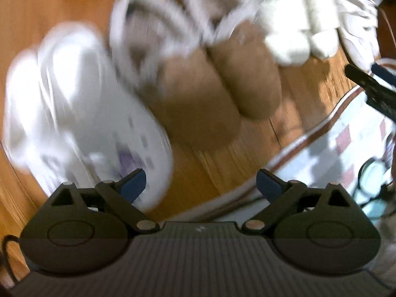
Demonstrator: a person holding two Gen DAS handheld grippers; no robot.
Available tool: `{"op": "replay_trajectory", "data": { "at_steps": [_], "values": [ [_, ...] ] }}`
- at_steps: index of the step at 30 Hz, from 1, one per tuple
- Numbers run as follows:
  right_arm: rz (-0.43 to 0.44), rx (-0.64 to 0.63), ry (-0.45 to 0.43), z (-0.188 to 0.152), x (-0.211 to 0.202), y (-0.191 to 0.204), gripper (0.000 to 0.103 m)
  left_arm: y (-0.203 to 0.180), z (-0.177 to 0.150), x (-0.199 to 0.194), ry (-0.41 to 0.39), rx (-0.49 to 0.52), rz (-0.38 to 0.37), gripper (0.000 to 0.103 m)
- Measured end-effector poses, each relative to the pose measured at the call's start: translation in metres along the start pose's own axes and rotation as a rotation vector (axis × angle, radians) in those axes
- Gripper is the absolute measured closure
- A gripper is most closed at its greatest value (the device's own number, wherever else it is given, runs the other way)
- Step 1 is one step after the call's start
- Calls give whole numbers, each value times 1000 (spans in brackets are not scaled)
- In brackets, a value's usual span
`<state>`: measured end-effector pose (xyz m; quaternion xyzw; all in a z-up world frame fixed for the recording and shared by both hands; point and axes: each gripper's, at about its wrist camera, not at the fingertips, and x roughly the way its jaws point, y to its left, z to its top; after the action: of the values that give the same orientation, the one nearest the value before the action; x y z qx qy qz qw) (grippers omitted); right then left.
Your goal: Organize scattered shoes
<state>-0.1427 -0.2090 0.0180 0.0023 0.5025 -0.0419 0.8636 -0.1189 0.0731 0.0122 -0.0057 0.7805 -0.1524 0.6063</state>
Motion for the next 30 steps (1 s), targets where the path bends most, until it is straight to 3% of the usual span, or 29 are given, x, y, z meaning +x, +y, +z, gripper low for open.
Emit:
{"op": "replay_trajectory", "data": {
  "at_steps": [3, 7, 15, 18, 21, 25, 28, 30],
  "values": [
    [-8, -46, -23, 1, -12, 18, 14, 1, -14, -3, -4, -28, 50, 6],
    [8, -89, -34, -2, -25, 31, 14, -6, -29, -8, -34, 30, 138, 6],
    [20, -123, -15, -5, -32, 43, 14, -1, -41, -14, -51, 39, 121, 6],
    [44, -233, 75, 17, -31, 30, 17, -5, -47, -20, -79, 29, 113, 6],
    [46, -329, 191, 50, -33, 6, 18, -10, -54, -29, -168, 10, 76, 6],
    [-27, -429, 364, 108, -23, -23, 18, -10, -49, -18, -231, -138, -89, 6],
    [-95, -503, 389, 147, -6, -35, 17, -22, -44, -4, -231, -129, -151, 6],
    [-124, -493, 380, 167, 11, -45, 17, -41, -39, 0, -273, -10, -149, 6]
  ]
}}
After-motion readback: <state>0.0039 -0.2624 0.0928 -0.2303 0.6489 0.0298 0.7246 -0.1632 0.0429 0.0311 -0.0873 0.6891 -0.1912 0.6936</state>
